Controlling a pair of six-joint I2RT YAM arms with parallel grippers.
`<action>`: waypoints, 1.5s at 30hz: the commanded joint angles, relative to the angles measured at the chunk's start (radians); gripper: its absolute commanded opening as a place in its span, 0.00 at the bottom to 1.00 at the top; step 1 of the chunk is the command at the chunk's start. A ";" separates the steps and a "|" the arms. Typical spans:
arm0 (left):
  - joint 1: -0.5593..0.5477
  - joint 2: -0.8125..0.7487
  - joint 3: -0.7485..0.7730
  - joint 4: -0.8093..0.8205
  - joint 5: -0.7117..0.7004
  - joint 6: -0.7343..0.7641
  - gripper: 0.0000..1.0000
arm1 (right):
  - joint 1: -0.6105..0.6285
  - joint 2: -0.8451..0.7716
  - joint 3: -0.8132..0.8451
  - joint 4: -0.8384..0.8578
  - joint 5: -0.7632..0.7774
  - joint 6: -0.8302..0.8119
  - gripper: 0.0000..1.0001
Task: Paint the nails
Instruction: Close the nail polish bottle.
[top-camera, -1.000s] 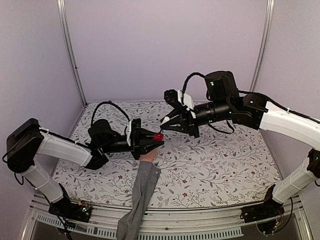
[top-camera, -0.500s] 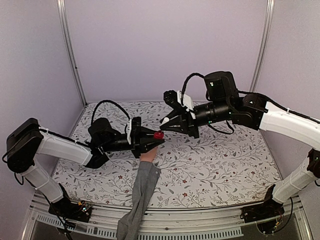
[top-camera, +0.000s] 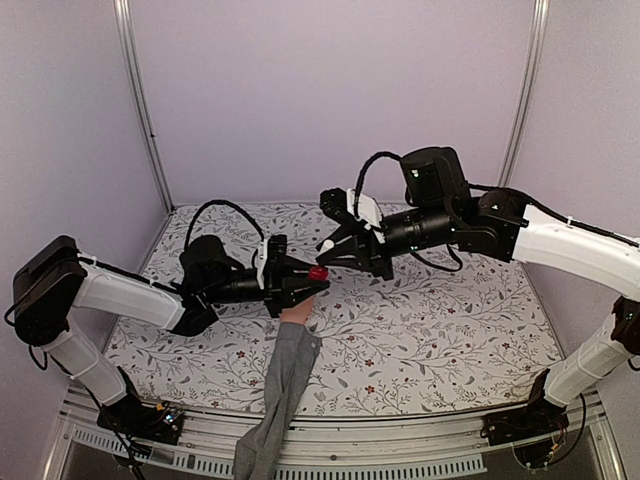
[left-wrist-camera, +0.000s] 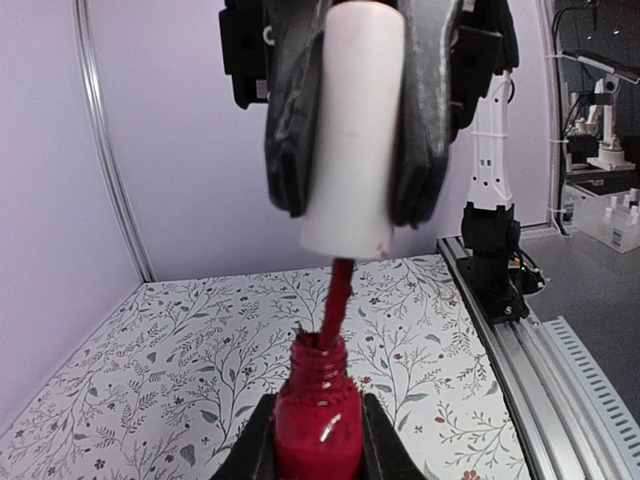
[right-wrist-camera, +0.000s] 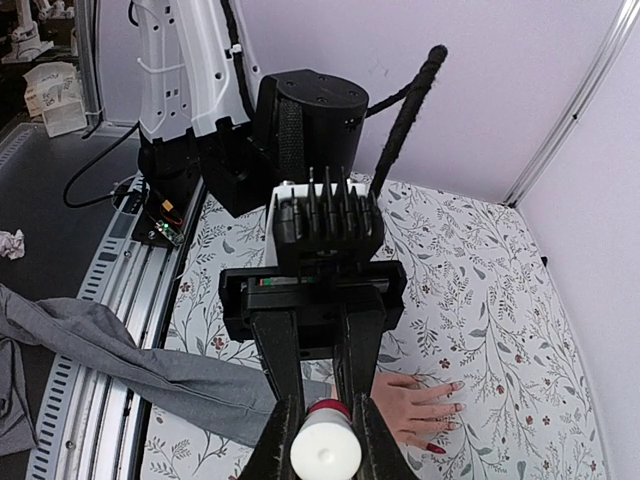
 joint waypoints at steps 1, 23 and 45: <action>0.006 -0.015 0.038 0.019 -0.010 -0.010 0.00 | 0.014 0.030 0.018 -0.035 0.030 -0.008 0.00; 0.015 -0.044 -0.006 0.106 0.020 -0.027 0.00 | 0.015 0.035 0.014 -0.053 0.056 -0.017 0.00; 0.015 -0.045 -0.003 0.120 0.030 -0.035 0.00 | 0.015 0.048 0.017 -0.045 0.041 -0.011 0.00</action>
